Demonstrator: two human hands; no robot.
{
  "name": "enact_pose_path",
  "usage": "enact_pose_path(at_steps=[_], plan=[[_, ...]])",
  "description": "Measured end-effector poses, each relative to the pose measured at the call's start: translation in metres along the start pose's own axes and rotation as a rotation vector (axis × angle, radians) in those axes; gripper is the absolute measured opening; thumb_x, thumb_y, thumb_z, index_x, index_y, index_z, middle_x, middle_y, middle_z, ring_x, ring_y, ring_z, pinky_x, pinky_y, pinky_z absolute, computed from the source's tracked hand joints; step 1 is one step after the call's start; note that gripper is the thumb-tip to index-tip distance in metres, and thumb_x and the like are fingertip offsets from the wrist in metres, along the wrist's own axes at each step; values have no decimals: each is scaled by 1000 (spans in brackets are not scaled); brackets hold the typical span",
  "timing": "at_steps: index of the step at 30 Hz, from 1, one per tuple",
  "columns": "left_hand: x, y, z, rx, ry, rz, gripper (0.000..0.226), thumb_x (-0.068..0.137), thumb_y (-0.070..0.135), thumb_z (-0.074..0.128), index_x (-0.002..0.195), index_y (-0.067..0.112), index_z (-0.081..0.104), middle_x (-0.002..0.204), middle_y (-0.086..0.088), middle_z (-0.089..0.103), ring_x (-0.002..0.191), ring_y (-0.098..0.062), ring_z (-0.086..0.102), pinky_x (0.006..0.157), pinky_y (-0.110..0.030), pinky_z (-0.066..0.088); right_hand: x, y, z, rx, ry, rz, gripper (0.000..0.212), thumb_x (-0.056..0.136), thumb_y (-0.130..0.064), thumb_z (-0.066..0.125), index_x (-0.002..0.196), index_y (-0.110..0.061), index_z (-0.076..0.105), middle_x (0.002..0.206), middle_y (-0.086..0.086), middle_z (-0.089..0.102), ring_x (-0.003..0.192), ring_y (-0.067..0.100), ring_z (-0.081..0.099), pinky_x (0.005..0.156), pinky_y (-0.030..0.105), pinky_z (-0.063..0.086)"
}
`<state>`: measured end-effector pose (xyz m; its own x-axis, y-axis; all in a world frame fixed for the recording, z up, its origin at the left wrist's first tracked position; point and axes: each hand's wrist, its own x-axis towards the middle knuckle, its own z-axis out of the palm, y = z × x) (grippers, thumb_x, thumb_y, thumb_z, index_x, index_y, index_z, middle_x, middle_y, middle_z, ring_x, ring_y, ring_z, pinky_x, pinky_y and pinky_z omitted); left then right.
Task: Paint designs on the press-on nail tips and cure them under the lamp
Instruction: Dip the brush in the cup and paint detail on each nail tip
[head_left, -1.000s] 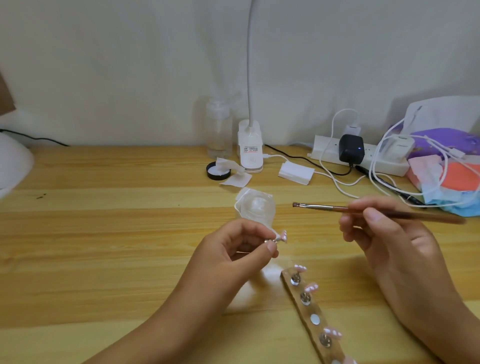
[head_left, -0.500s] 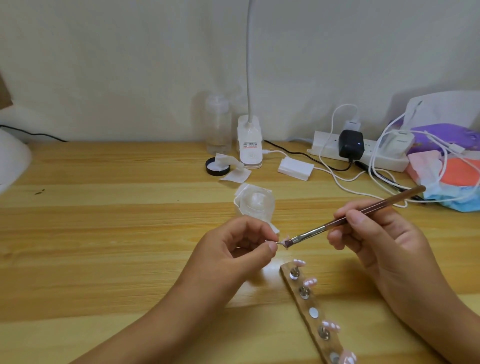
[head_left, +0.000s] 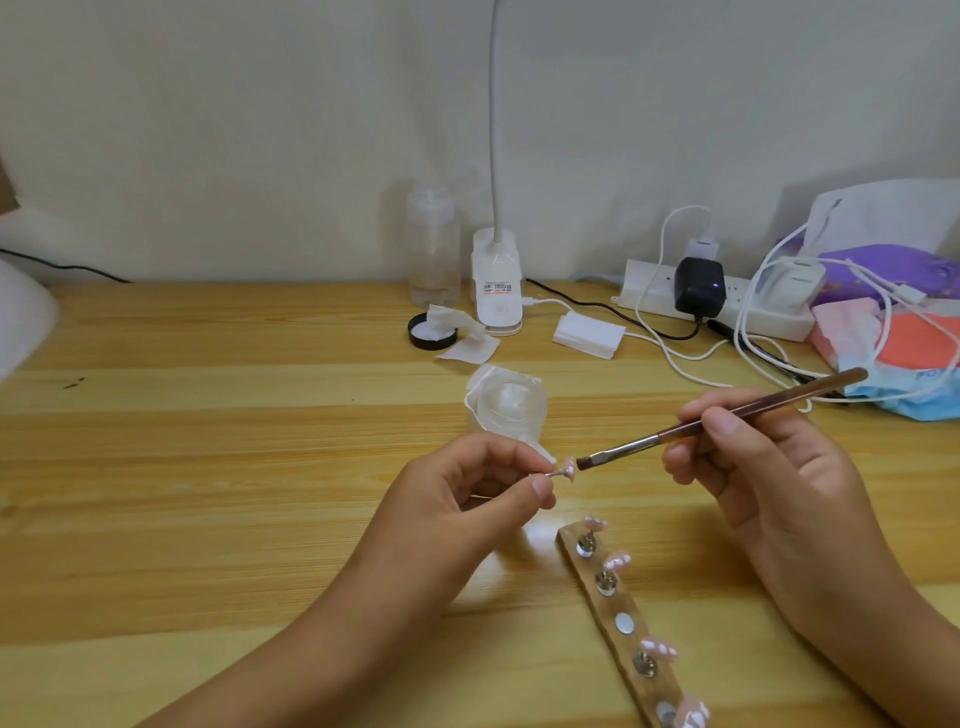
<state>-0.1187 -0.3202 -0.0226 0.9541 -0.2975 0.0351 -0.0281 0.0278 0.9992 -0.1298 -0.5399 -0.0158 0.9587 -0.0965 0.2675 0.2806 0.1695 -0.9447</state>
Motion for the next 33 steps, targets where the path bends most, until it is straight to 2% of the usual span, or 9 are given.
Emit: enact_pose_path(at_steps=[6, 8, 11, 14, 18, 21, 26, 30, 33], plan=[[0, 0, 0, 0, -8, -1, 7, 80, 23, 74, 83, 29, 74, 78, 5, 73, 78, -4, 67, 69, -11, 47, -1, 0, 1, -1, -45, 7, 38, 67, -54, 82, 89, -23, 75, 72, 5, 69, 70, 15, 66, 69, 21, 55], [0, 0, 0, 7, -9, -2, 8, 75, 27, 72, 83, 29, 74, 78, 5, 73, 77, -4, 67, 69, -12, 47, -2, 0, 2, -22, -45, 2, 33, 71, -50, 79, 88, -22, 74, 72, 8, 69, 70, 16, 66, 69, 21, 55], [0, -2, -1, 16, -12, -3, 7, 81, 21, 76, 84, 28, 74, 79, 4, 74, 79, -6, 68, 72, -13, 49, -1, 1, 4, -85, 5, -8, 19, 75, -37, 69, 85, -22, 74, 71, 11, 70, 69, 17, 66, 69, 21, 55], [-1, 0, 0, 12, -5, -8, 5, 82, 27, 77, 84, 29, 74, 80, 3, 74, 79, -7, 69, 73, -14, 50, 0, 2, 4, -125, 23, -20, 18, 76, -34, 66, 87, -23, 75, 76, 10, 72, 74, 17, 68, 71, 21, 55], [0, 1, 0, -34, 21, -2, 12, 88, 12, 66, 90, 21, 75, 80, -1, 76, 74, -5, 67, 68, -12, 48, 1, 3, -1, -84, 27, -55, 11, 90, -22, 65, 90, -26, 76, 83, 5, 72, 81, 16, 70, 76, 21, 55], [0, 3, 1, -72, 21, 4, 14, 92, 5, 60, 93, 13, 71, 77, -4, 75, 70, -5, 66, 65, -12, 48, 2, 4, -5, -63, 23, -68, 24, 88, -14, 54, 91, -25, 75, 85, 3, 72, 82, 17, 69, 76, 22, 55], [-1, 2, 2, -54, 9, -13, 19, 92, 3, 62, 80, 15, 71, 71, 2, 73, 64, -3, 65, 60, -12, 46, -2, 1, -1, -81, -52, -90, 27, 86, -11, 52, 89, -26, 74, 86, 4, 72, 85, 20, 69, 76, 24, 55], [-1, 2, 3, 10, -4, -8, 14, 78, 20, 64, 69, 29, 70, 65, 3, 69, 70, 3, 66, 57, -9, 44, -4, -2, 2, -94, -106, -96, 21, 84, -13, 57, 88, -26, 73, 87, 5, 72, 86, 21, 69, 77, 26, 55], [-1, 1, 2, 34, -3, 3, 15, 75, 23, 60, 67, 31, 70, 64, 8, 68, 63, -1, 63, 55, -9, 43, -5, -2, 2, -114, -130, -93, 21, 84, -13, 56, 88, -25, 73, 87, 7, 72, 86, 23, 68, 77, 26, 54]])
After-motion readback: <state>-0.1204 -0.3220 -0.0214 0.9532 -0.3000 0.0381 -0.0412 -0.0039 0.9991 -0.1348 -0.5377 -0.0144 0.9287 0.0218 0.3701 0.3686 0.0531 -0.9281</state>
